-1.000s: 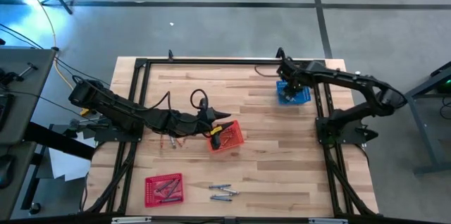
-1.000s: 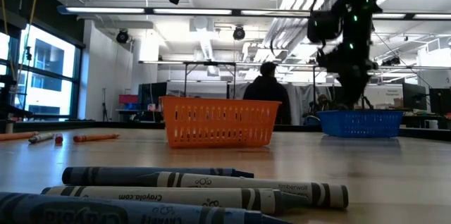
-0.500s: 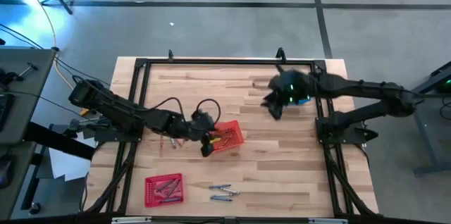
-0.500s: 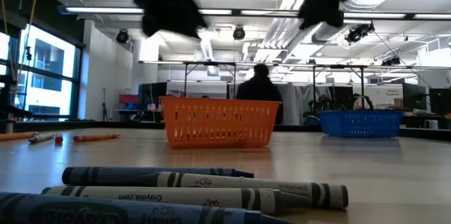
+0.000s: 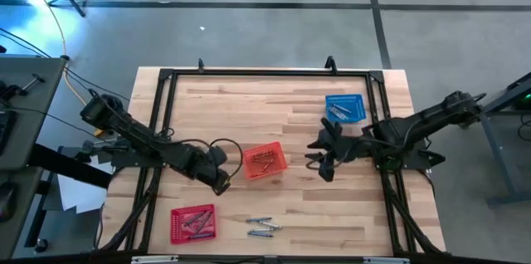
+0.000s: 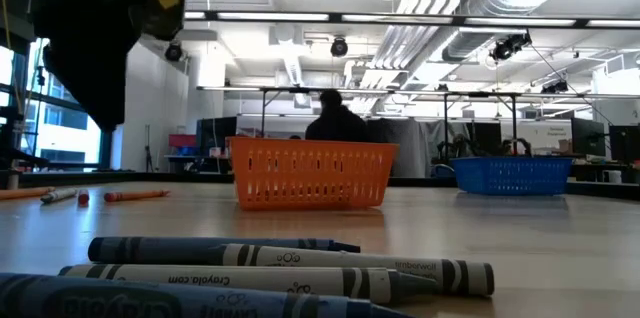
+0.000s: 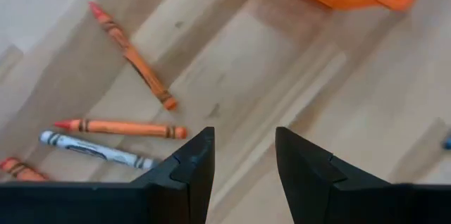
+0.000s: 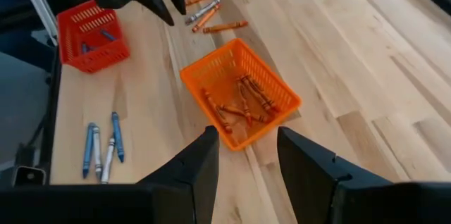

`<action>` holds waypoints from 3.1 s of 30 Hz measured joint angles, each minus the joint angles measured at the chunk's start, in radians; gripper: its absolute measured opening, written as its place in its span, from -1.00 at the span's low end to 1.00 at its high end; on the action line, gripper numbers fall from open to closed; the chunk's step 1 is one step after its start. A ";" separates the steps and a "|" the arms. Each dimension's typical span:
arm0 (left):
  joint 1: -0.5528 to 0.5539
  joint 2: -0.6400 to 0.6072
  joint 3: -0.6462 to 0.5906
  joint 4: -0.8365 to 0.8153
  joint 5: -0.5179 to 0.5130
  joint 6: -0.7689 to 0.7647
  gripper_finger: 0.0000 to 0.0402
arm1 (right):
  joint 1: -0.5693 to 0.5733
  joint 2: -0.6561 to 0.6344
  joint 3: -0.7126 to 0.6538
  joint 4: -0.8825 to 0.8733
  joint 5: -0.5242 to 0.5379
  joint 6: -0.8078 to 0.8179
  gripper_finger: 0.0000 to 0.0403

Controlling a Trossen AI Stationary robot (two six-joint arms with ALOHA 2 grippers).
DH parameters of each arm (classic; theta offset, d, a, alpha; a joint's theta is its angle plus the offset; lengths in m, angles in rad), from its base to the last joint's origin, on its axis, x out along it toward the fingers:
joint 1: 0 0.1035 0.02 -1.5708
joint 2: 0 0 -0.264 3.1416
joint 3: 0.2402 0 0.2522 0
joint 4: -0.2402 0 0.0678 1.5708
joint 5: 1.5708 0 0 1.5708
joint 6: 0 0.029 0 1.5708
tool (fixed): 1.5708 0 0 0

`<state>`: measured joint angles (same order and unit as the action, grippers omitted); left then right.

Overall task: Sort crayons
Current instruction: Put the right orange crayon into the orange bin

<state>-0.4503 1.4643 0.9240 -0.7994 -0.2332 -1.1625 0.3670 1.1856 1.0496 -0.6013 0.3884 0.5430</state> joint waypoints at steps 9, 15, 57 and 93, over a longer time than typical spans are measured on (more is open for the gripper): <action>0.021 0.006 -0.041 0.002 -0.102 -0.032 -0.33 | 0.055 0.013 0.000 0.000 0.046 0.053 -0.31; 0.046 0.006 -0.103 0.014 -0.115 -0.105 -0.33 | 0.082 0.013 0.000 -0.010 0.054 0.088 -0.31; 0.203 0.178 -0.152 0.155 0.001 -0.012 -0.50 | 0.093 0.013 -0.001 -0.053 0.117 0.085 -0.31; 0.092 -0.009 0.154 0.054 -0.377 0.155 -1.00 | 0.091 0.035 -0.001 0.014 0.359 -0.024 -0.31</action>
<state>-0.3581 1.4549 1.0782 -0.7449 -0.6098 -1.0074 0.4579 1.2210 1.0489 -0.5873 0.7469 0.5191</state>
